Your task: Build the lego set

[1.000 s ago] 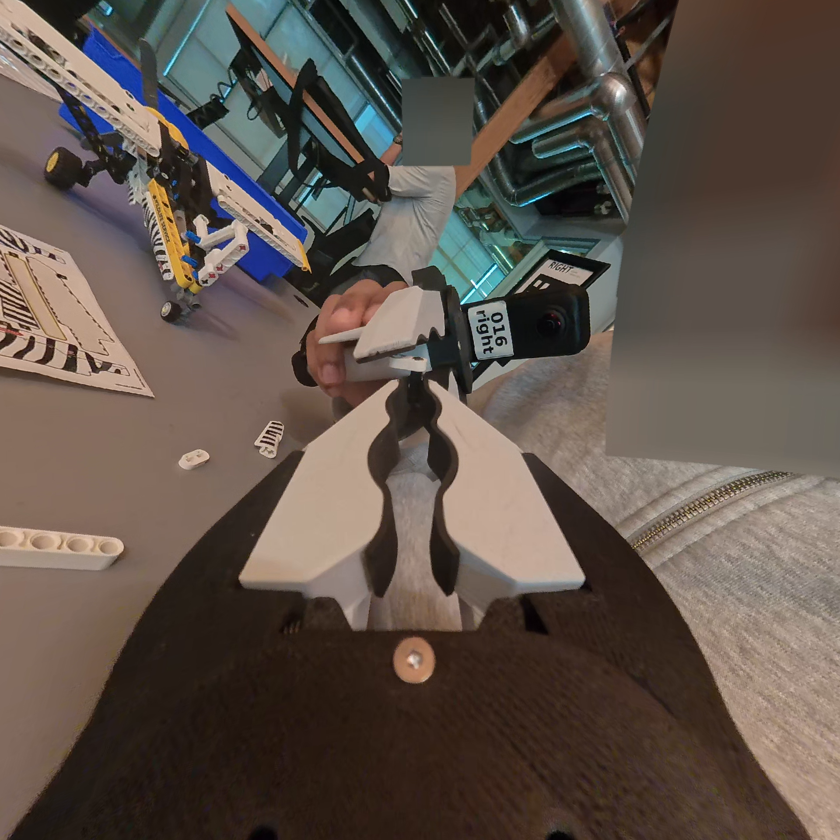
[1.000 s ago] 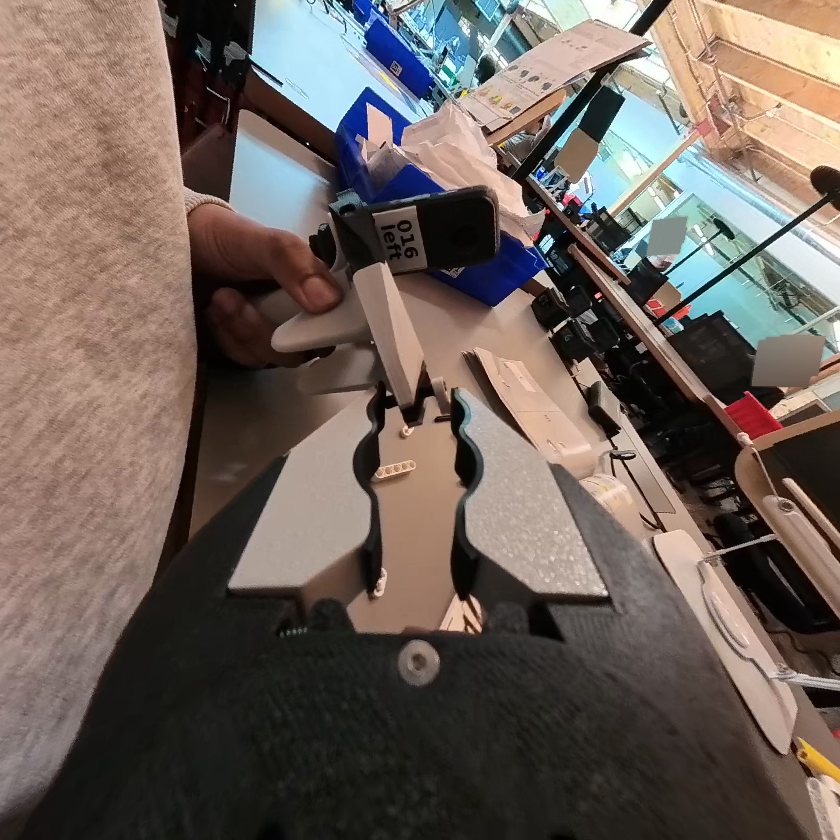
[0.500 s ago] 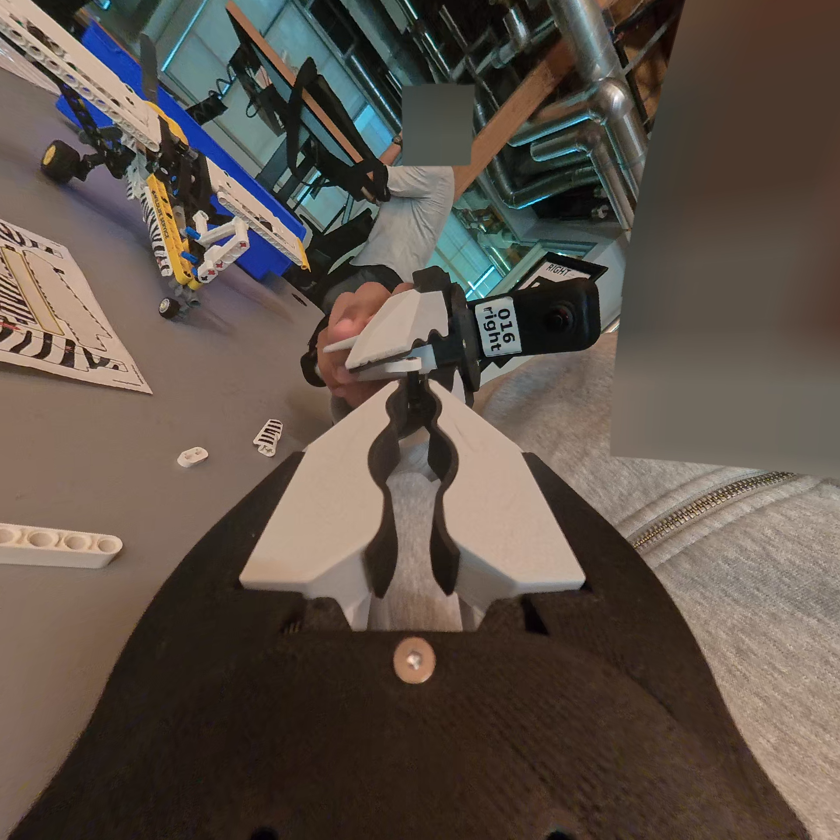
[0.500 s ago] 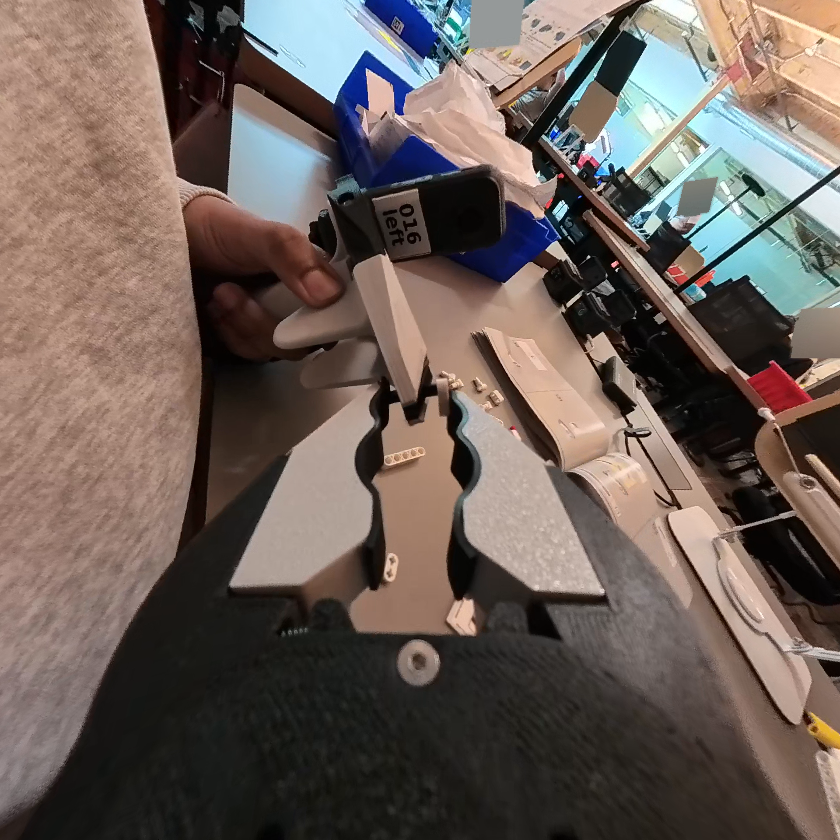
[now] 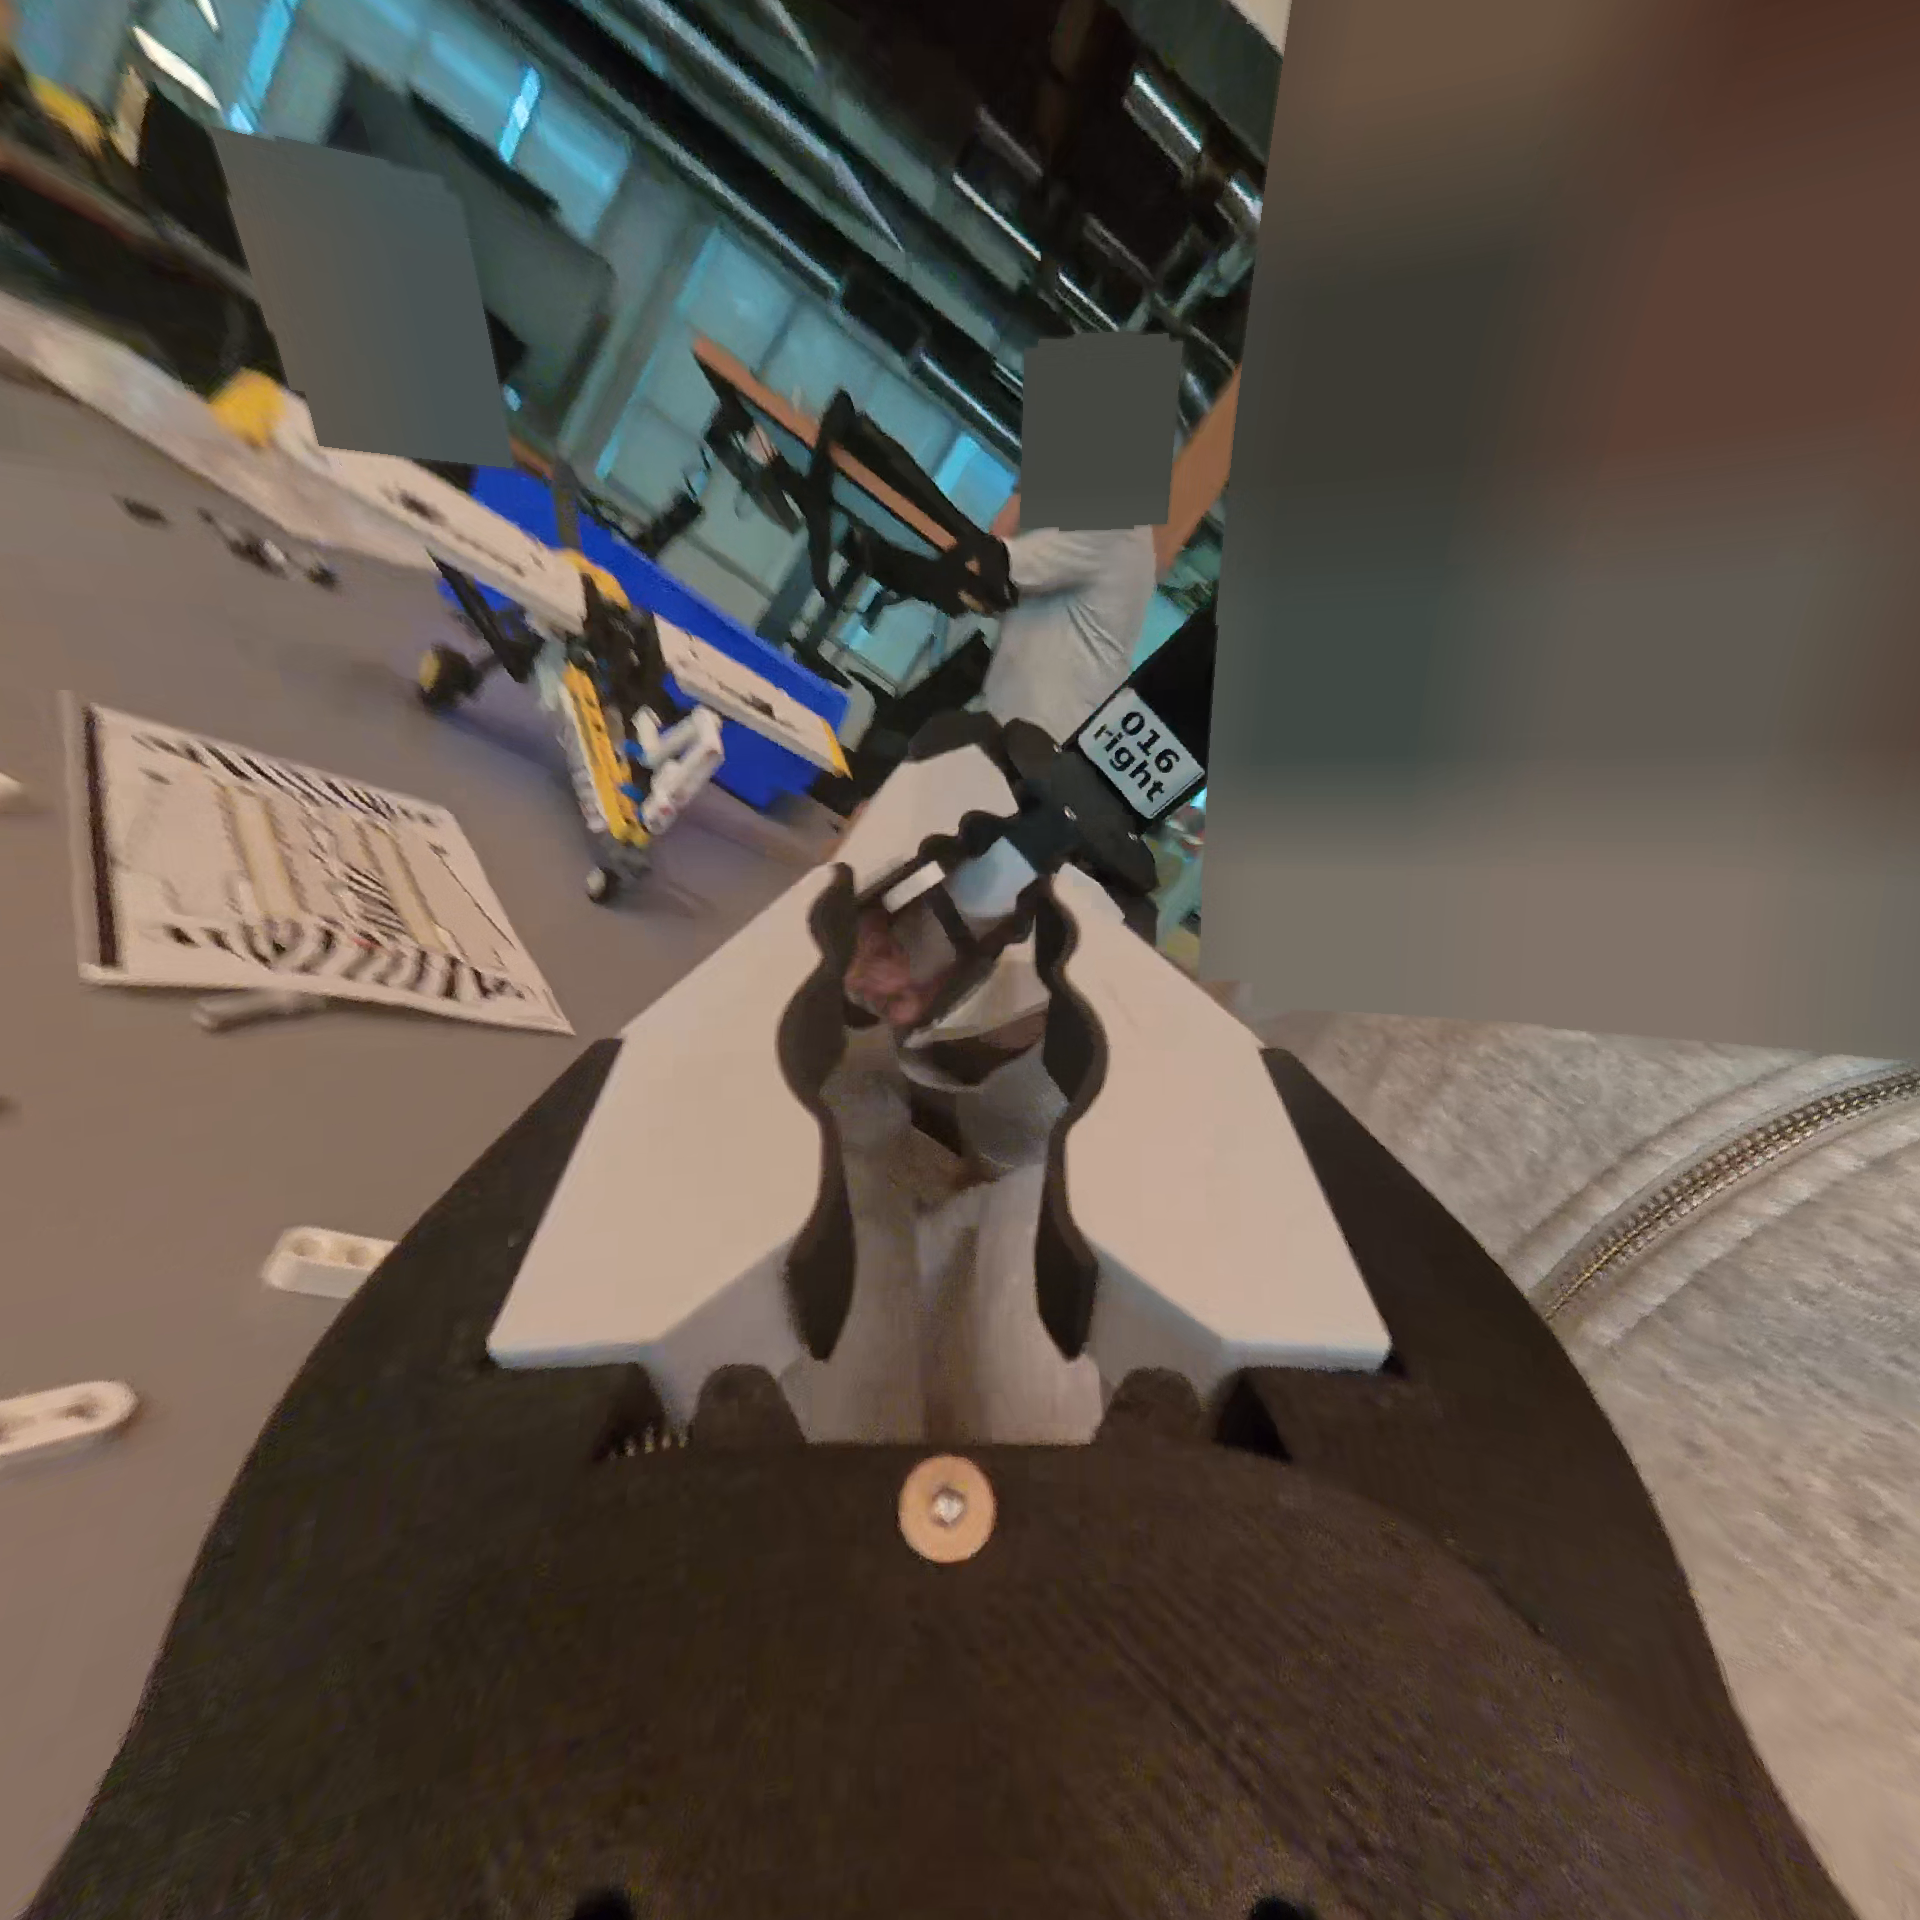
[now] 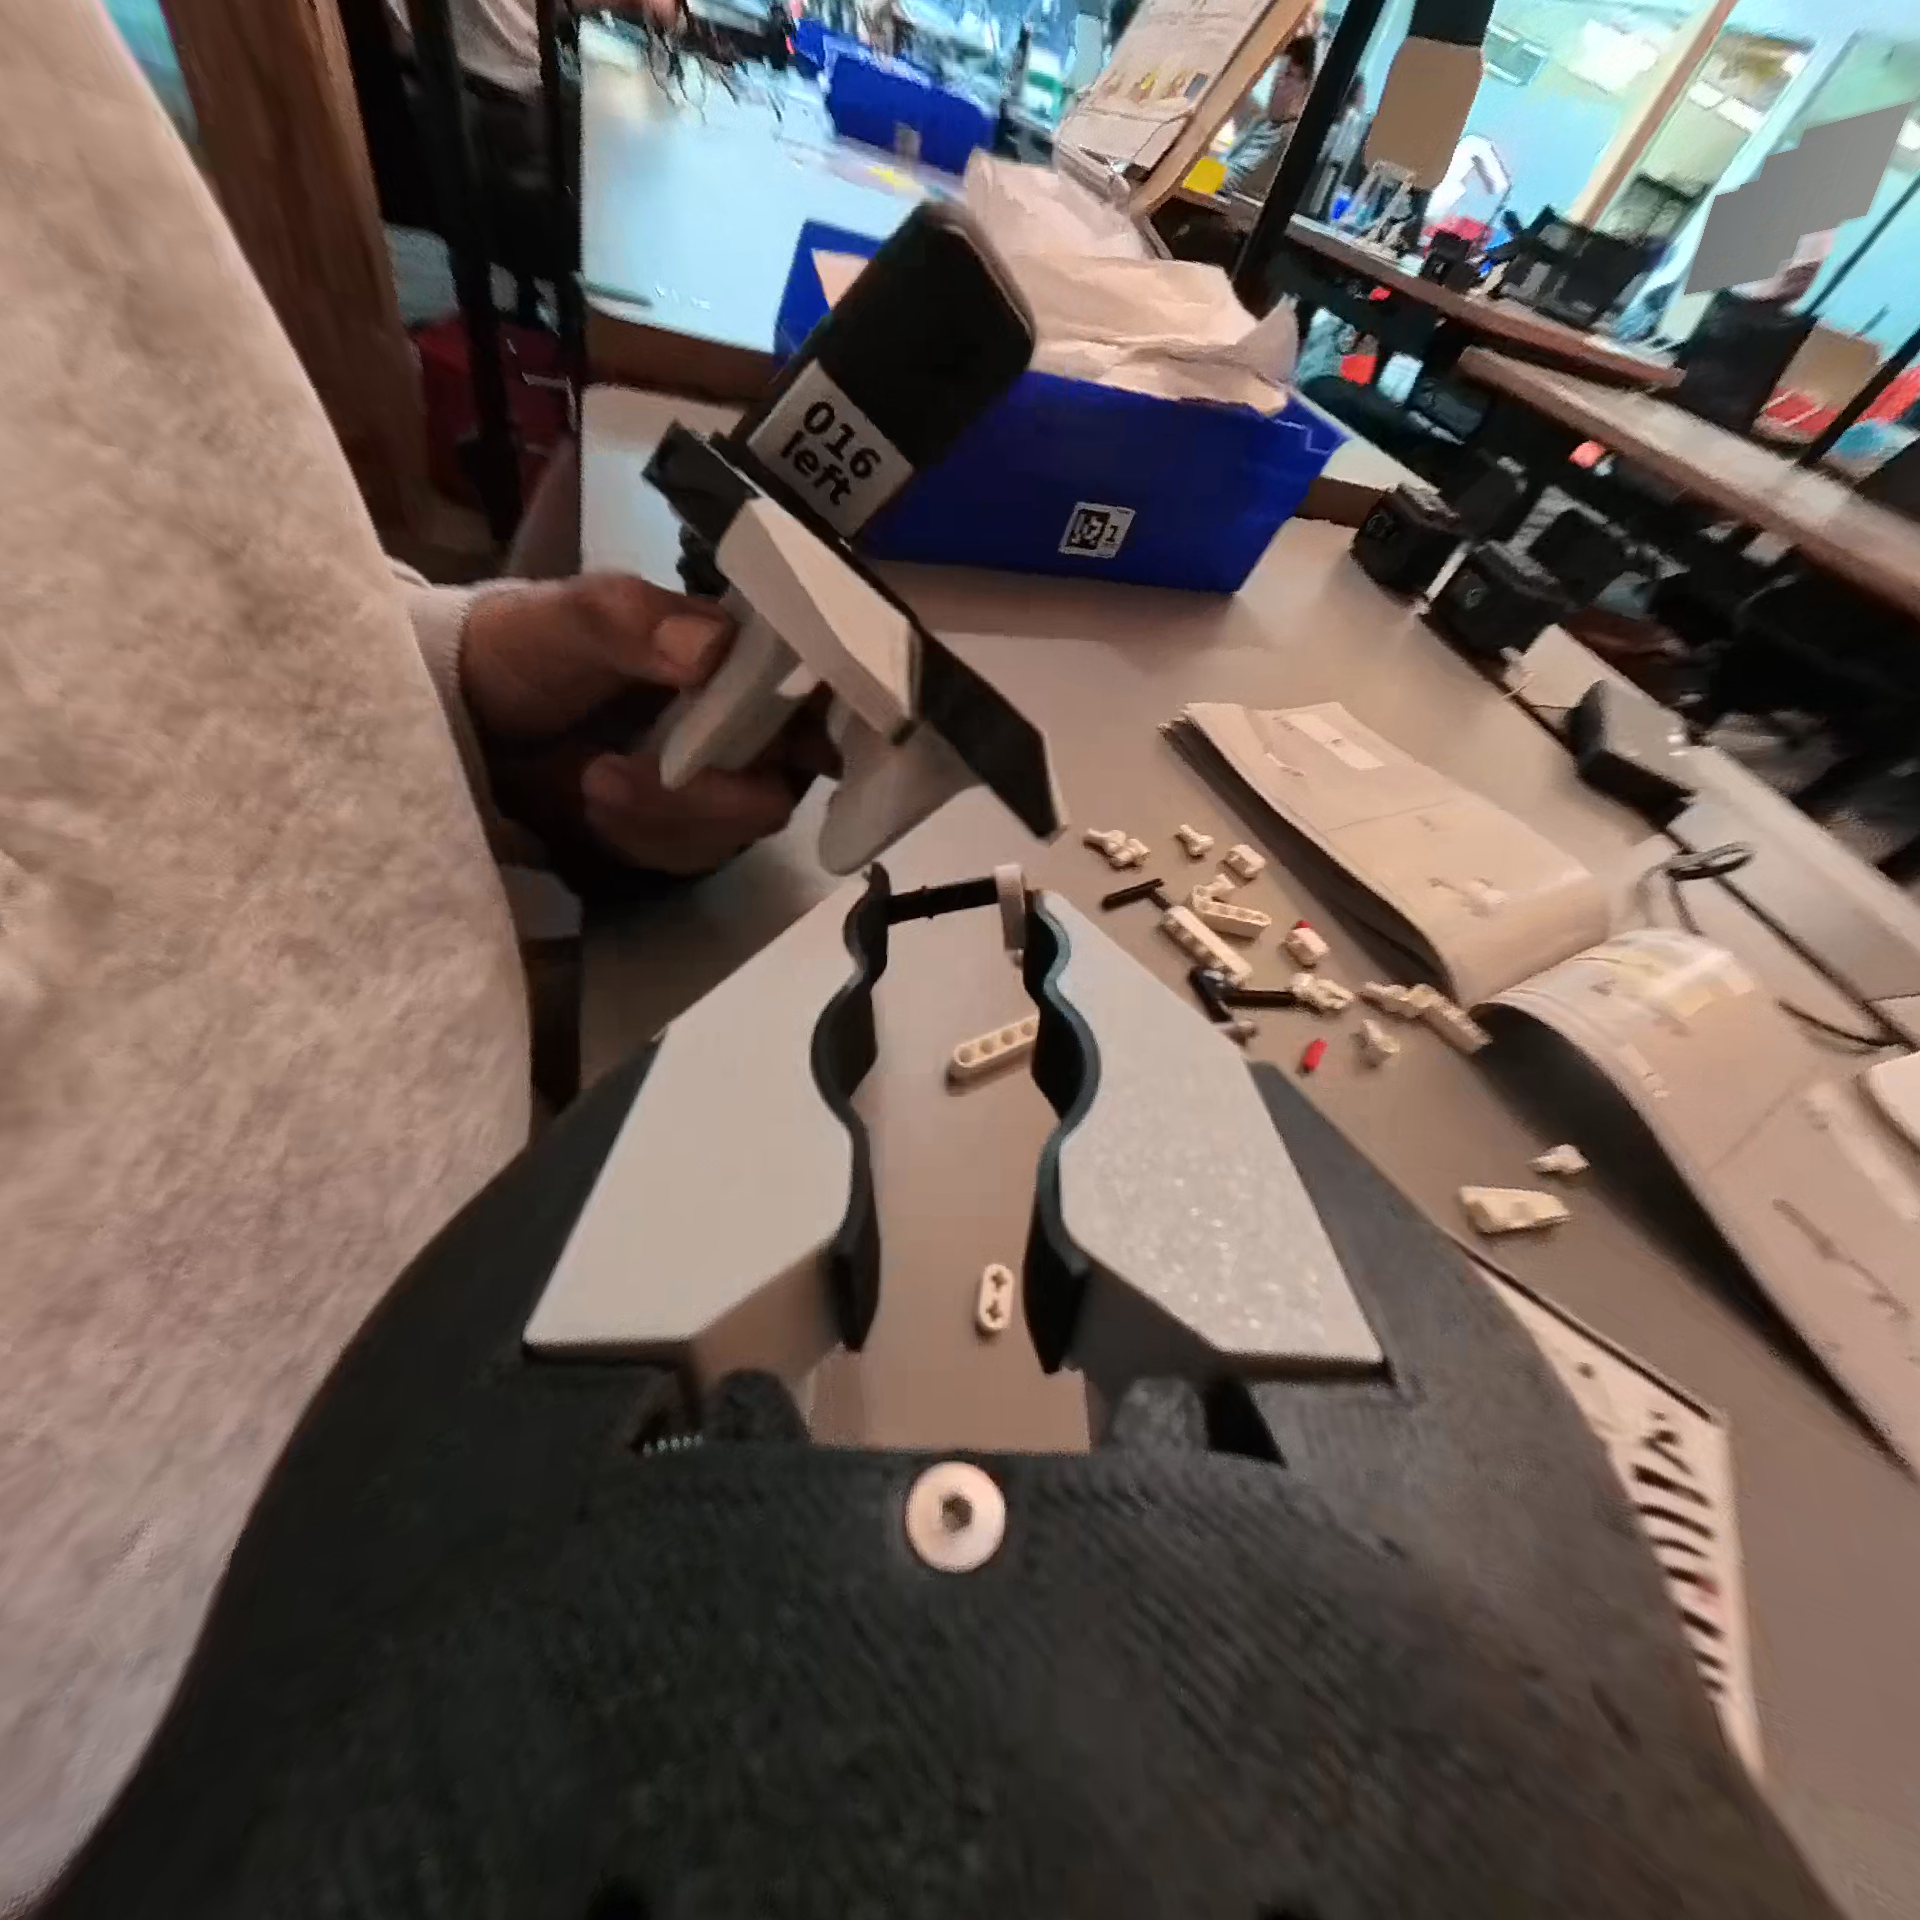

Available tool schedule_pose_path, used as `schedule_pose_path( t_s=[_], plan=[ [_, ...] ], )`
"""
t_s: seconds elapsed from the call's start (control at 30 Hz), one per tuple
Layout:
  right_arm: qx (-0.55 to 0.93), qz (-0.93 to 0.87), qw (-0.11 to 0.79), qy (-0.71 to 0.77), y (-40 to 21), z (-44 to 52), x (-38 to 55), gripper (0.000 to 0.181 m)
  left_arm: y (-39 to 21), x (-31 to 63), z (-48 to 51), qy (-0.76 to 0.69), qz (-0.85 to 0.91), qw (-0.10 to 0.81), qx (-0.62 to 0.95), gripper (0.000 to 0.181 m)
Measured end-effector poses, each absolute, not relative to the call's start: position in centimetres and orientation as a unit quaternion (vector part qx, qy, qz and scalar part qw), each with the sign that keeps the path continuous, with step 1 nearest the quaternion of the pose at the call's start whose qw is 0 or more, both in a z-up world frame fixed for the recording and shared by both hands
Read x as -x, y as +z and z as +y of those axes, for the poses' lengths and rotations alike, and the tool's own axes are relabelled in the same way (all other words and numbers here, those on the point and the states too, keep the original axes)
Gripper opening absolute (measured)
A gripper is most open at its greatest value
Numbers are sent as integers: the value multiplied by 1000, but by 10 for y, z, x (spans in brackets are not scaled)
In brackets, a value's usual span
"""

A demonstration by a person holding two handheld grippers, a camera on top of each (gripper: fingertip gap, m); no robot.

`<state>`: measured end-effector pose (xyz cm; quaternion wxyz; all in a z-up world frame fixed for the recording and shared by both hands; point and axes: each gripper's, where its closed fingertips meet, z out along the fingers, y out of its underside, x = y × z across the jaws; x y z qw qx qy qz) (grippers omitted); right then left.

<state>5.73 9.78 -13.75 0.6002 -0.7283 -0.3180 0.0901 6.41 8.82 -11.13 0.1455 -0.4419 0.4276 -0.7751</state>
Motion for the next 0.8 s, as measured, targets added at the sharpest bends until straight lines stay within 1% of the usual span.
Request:
schedule_pose_path(
  t_s=[0.1,0.23,0.43,0.8],
  plan=[
    [733,-297,591,158,-135,94,-55,24,-107,-58,87,-751,467,217,414,46],
    [746,-289,562,209,-142,92,-48,25,-112,-58,63,-699,542,275,377,46],
    [746,-286,551,239,-142,88,-42,25,-117,-62,60,-674,559,294,383,33],
    [744,-269,538,290,-141,84,-41,24,-117,-62,57,-661,572,312,372,33]
  ],
)
